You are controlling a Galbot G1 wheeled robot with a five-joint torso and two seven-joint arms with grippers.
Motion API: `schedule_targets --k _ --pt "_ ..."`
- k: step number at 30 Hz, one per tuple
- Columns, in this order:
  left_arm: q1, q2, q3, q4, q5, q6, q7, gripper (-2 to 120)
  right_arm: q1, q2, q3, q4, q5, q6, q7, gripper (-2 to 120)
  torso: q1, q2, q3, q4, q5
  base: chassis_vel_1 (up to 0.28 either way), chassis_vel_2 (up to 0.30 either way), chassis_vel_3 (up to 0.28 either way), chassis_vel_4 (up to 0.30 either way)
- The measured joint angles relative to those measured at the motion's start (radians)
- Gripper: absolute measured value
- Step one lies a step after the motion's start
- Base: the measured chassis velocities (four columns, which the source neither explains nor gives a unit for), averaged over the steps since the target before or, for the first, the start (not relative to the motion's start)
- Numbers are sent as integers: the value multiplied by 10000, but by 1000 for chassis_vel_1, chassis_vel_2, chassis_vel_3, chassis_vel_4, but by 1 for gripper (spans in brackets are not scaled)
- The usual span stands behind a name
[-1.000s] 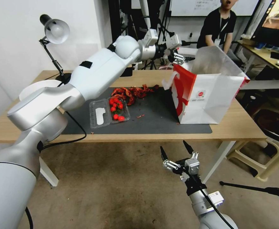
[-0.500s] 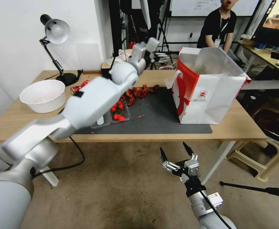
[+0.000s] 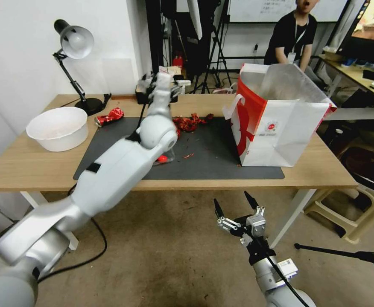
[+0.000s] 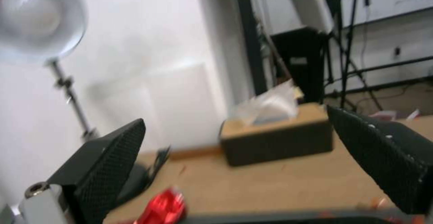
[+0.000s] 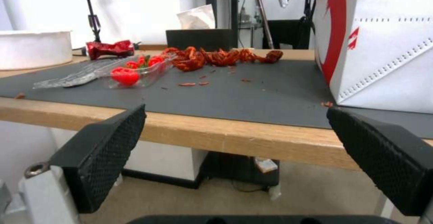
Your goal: Pick up the trash from the table and place it into the takeout bag.
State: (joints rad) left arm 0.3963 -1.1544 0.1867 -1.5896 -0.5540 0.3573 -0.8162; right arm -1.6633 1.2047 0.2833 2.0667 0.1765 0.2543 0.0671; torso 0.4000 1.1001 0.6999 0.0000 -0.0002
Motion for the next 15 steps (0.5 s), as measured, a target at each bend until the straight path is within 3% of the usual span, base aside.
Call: schedule_targets --k 8,15 --pt "2464 1074 -1603 -1362 419 -40 488 100 -82 -19 -21 16 -4 0 -6 100 -1 0 -1 0 1 0 0 0 0" --pt "4486 1450 -2908 -2430 624 -526 735 100 -86 54 -68 -10 -8 5 -54 100 -2 -1 0 6 -2 0 0 0 0"
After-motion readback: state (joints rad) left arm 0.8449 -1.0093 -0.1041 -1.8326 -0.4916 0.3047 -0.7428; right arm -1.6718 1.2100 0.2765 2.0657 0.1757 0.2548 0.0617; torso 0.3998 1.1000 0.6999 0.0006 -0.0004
